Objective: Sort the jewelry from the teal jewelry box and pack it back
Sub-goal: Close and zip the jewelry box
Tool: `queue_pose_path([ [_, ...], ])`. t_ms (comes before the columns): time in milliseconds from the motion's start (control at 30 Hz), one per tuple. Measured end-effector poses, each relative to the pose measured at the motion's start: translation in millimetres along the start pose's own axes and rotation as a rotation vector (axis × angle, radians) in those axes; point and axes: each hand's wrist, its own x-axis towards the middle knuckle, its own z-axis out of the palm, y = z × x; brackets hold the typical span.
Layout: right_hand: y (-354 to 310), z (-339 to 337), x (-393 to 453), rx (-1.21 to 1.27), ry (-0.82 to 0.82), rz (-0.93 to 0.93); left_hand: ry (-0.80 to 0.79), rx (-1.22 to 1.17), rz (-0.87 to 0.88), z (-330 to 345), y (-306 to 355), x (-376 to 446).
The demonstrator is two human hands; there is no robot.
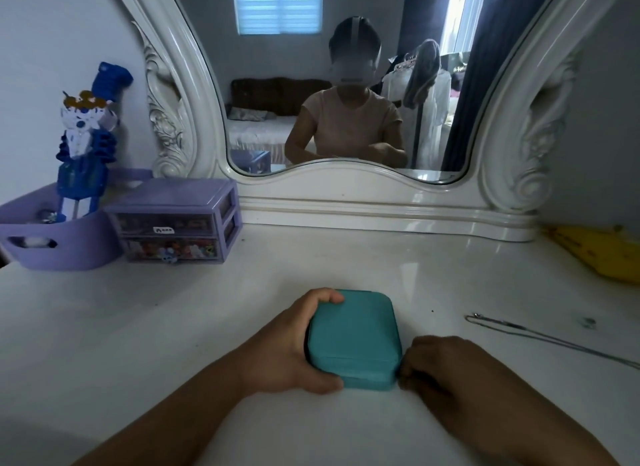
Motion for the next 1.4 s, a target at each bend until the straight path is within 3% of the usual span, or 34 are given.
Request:
queue_pose_path([
  [200,-43,32,4,-0.119,0.115,0.024,0.087,0.041,0.019,6,-1,-1],
  [333,-36,28,6,0.137,0.298,-0.127,0.07,0.063,0.045,2,-3,-7],
  [433,-6,10,13,0.258,0.457,-0.111,0.104,0.237,0.058,2,-2,-17],
  [467,1,5,16,0.281,0.42,-0.119,0.121,0.264,0.057,3,0,-20],
  [600,17,0,34,0.319,-0.043,-0.034,0.188,0.33,0.082,11,6,-31],
  [667,14,2,43,0.316,-0.098,-0.051,0.253,0.382,0.128,13,5,-32],
  [833,12,5,50,0.321,-0.068,-0.065,0.441,0.577,0.37,16,9,-30],
  [1033,6,5,49,0.351,-0.001,-0.019,0.517,0.843,0.653,28,20,-22],
  [1400,5,8,66,0.522,0.101,0.146,0.56,0.734,0.5,11,18,-16],
])
